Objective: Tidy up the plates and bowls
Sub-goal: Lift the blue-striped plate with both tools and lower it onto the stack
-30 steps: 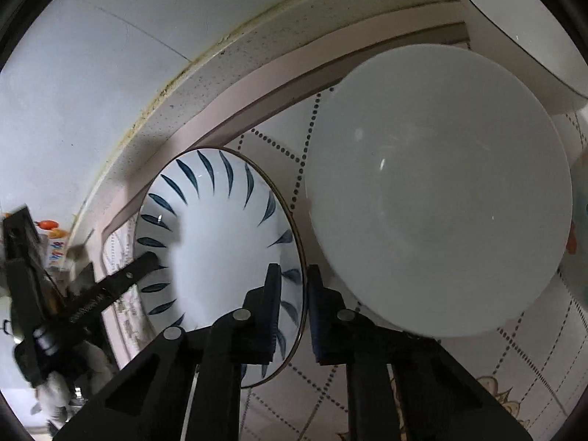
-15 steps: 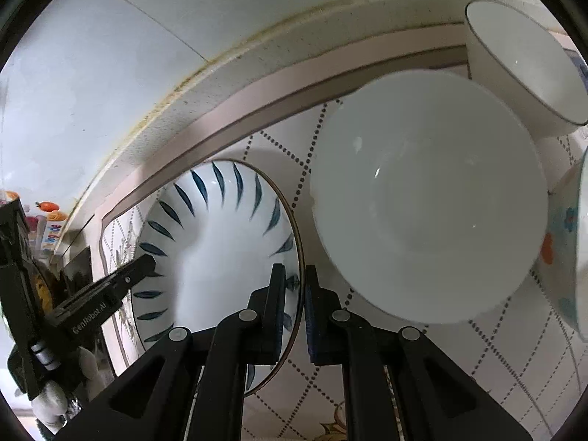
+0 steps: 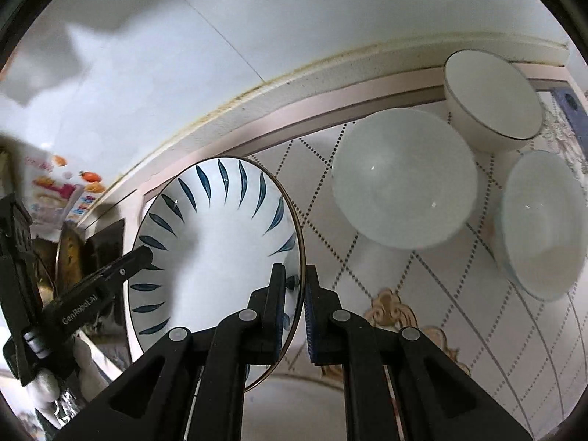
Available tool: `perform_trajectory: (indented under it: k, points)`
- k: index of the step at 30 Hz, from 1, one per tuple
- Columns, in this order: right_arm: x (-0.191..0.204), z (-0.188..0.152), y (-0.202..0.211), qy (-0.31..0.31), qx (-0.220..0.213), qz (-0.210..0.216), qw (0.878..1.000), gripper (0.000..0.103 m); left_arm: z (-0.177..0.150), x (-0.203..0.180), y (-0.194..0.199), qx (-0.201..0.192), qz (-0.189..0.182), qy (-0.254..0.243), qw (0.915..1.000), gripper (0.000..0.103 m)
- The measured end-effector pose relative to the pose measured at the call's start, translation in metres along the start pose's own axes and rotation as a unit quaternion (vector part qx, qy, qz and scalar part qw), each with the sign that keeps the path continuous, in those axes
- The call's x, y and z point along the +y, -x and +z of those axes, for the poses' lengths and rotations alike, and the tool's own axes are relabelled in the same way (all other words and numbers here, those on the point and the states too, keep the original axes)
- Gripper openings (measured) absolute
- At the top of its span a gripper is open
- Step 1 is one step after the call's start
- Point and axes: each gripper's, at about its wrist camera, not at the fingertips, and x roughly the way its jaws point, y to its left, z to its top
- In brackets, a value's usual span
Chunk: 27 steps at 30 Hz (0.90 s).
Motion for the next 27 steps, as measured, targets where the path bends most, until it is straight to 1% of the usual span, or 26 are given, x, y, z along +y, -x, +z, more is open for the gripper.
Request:
perform_trajectory:
  k: [1,4,7,9,12,14,22,27]
  points:
    - [-0.001,-0.004,0.007,0.001,-0.003,0.003,1.0,0.011,0.001,-0.008,0.0,-0.003,0.0,-0.002,1.0,0.015]
    - [-0.004,-0.019,0.031,0.006,-0.011,0.009,1.0,0.011,-0.012,-0.022,0.015,-0.012,-0.004,-0.006,0.9999,0.015]
    - [-0.008,-0.035,0.053,0.019,-0.015,0.01,1.0,0.011,-0.03,-0.033,0.029,-0.016,-0.004,-0.018,0.9997,0.015]
    - [-0.012,-0.05,0.067,0.027,-0.014,0.011,0.999,0.011,-0.042,-0.038,0.035,-0.014,-0.005,-0.025,0.9996,0.015]
    - [-0.017,-0.071,0.079,0.037,-0.012,0.009,0.999,0.011,-0.061,-0.043,0.043,-0.008,-0.006,-0.032,0.9995,0.015]
    - [-0.026,-0.086,0.085,0.038,-0.006,0.012,0.999,0.011,-0.073,-0.045,0.043,-0.001,-0.006,-0.033,0.9994,0.015]
    - [-0.05,-0.137,0.081,0.044,0.018,0.006,0.999,0.011,-0.118,-0.049,0.025,0.04,0.001,-0.043,0.9983,0.015]
    - [-0.058,-0.154,0.065,0.044,0.034,0.0,0.998,0.011,-0.137,-0.048,0.01,0.058,0.009,-0.048,0.9971,0.015]
